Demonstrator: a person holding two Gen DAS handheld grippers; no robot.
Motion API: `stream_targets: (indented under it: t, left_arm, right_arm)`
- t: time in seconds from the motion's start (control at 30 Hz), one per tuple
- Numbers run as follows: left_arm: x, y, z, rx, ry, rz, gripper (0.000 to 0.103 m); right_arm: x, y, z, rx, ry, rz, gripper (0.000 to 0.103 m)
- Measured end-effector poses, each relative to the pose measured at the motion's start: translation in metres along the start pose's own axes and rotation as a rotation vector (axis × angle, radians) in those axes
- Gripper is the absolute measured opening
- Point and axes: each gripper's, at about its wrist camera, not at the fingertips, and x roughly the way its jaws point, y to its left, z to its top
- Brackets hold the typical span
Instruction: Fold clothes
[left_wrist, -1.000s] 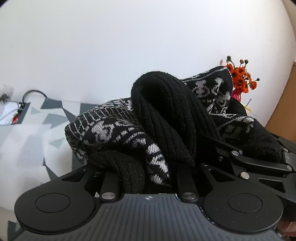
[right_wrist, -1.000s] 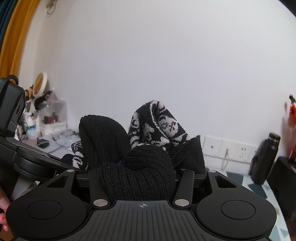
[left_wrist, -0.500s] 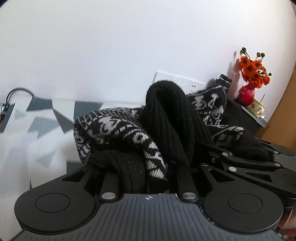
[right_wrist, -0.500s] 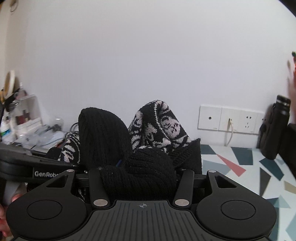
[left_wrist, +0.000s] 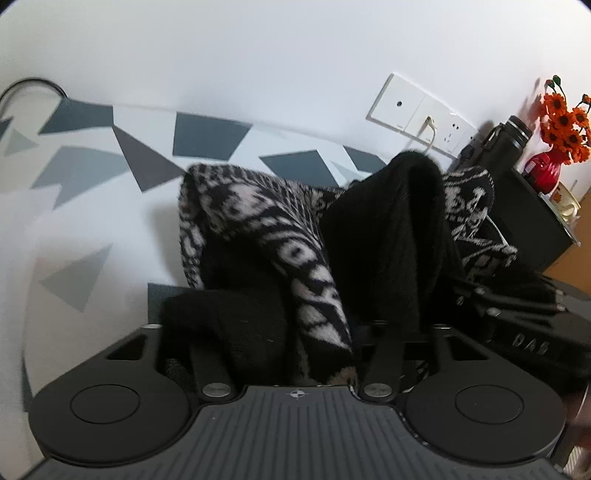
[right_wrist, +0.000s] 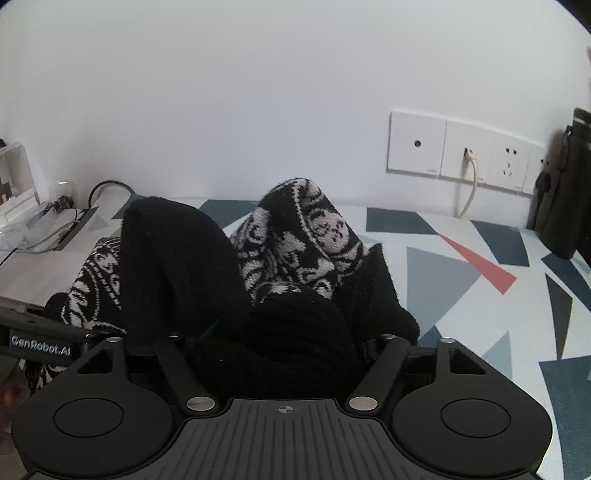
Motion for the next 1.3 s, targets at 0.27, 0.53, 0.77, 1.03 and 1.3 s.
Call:
stream_targets:
  t: [0.27, 0.53, 0.77, 1.03, 1.3]
  left_arm:
    - [0.003, -0.007, -0.002, 0.047, -0.012, -0.01, 0.079]
    - [-0.011, -0.012, -0.007, -0.015, -0.003, 0.109, 0.098]
    - [-0.05, -0.033, -0.042, -0.148, -0.047, 0.252, 0.1]
    - [-0.063, -0.075, -0.07, -0.097, -0.063, 0.354, 0.1]
    - [-0.067, -0.089, -0.092, -0.12, -0.08, 0.416, 0.101]
  right_arm:
    - [0.001, -0.017, 0.001, 0.066, 0.026, -0.006, 0.097]
    - [-0.02, -0.037, 0.0, 0.018, 0.013, 0.061, 0.101]
    - [-0.054, -0.078, -0.007, -0.005, -0.017, 0.184, 0.102]
    - [-0.074, -0.131, -0.025, 0.053, 0.007, 0.147, 0.102]
    - [-0.086, -0.152, -0.029, -0.02, 0.087, 0.029, 0.102]
